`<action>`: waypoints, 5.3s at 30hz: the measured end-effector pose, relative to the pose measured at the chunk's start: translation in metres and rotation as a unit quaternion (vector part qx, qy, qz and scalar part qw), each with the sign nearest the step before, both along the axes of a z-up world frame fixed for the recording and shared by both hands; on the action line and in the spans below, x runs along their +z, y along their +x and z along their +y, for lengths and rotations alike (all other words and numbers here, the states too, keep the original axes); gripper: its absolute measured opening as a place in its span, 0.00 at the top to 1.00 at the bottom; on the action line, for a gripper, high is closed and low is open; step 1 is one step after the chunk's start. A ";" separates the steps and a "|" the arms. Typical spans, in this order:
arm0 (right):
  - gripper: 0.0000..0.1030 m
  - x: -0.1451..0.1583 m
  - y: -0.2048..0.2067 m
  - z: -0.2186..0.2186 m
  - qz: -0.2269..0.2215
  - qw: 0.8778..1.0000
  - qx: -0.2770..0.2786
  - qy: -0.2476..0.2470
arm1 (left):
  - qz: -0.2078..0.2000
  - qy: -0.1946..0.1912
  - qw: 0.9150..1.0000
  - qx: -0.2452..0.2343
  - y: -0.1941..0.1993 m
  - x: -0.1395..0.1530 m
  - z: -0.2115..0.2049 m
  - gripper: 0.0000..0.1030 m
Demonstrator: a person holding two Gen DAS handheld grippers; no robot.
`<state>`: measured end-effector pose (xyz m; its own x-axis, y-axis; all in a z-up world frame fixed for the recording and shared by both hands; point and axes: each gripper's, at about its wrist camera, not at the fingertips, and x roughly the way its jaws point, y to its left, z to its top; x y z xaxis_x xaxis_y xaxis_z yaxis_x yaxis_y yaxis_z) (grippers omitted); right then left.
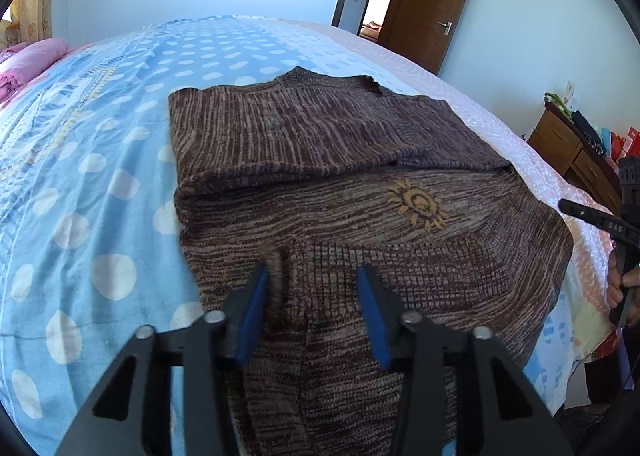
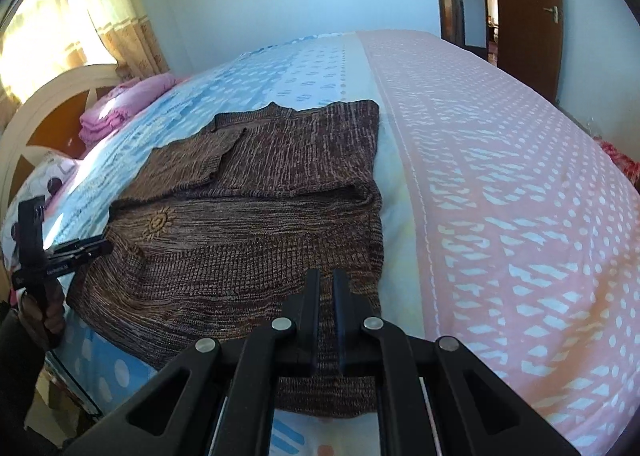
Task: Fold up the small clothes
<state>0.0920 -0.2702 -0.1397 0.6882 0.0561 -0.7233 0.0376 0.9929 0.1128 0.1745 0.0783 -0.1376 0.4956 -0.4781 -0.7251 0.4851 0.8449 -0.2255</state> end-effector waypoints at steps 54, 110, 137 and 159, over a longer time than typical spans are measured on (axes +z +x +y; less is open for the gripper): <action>0.96 0.083 0.129 0.025 -0.143 0.981 -0.053 -0.120 | -0.068 -0.054 0.982 0.166 0.104 0.082 0.012 0.88; 0.96 0.008 0.017 0.028 -0.064 0.991 -0.078 -0.084 | -0.034 0.051 0.980 0.189 0.032 -0.003 -0.013 0.24; 0.91 0.001 0.035 0.103 -0.049 0.996 -0.008 -0.079 | -0.029 0.068 0.972 0.223 0.035 -0.016 -0.008 0.01; 0.91 -0.032 0.134 0.163 -0.030 0.998 0.036 -0.044 | -0.012 -0.079 0.972 0.221 0.028 -0.011 0.026 0.02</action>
<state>0.2257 -0.1073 -0.1718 0.7274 0.0451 -0.6847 -0.0387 0.9989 0.0246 0.2028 0.1046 -0.1484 0.6934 -0.3202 -0.6455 0.0899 0.9273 -0.3634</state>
